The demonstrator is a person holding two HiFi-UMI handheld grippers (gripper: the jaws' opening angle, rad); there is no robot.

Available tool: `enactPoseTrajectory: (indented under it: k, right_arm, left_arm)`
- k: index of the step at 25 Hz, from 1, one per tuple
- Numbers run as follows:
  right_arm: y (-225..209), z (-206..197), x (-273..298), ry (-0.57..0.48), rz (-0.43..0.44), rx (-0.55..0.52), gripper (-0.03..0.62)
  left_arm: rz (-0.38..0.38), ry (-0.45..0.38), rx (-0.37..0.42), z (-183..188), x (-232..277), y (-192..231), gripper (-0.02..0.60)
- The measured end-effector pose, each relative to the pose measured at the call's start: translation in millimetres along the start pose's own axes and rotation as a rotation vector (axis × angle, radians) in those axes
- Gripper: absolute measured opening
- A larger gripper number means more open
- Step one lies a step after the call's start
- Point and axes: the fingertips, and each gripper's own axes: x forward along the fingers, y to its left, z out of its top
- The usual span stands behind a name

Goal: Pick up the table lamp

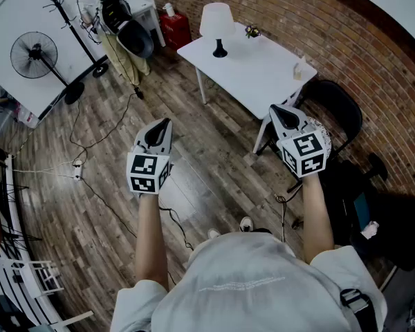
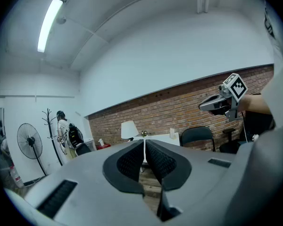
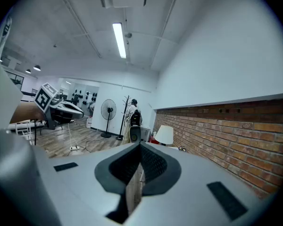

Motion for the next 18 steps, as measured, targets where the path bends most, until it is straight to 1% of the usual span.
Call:
enactPoseTrajectory:
  k: [4,8,12,18]
  right_arm:
    - [2,-1,5,-0.001,-0.001,0.014,0.000]
    - [5,-2,11,-0.018,0.009,0.080,0.002]
    - [11,-7,20,-0.007,-0.001,0.127,0.002]
    - [25,-9,28,0.009,-0.039,0.106,0.002]
  left_arm:
    - [-0.002,-0.011,-0.010,1,2,7,0.017]
    - [-0.004,-0.021,-0.013,-1,4,13,0.017]
    - [-0.050,-0.013,-0.014,-10,3,17,0.015]
    - [-0.080,-0.024,-0.048,-27,2,34,0.015]
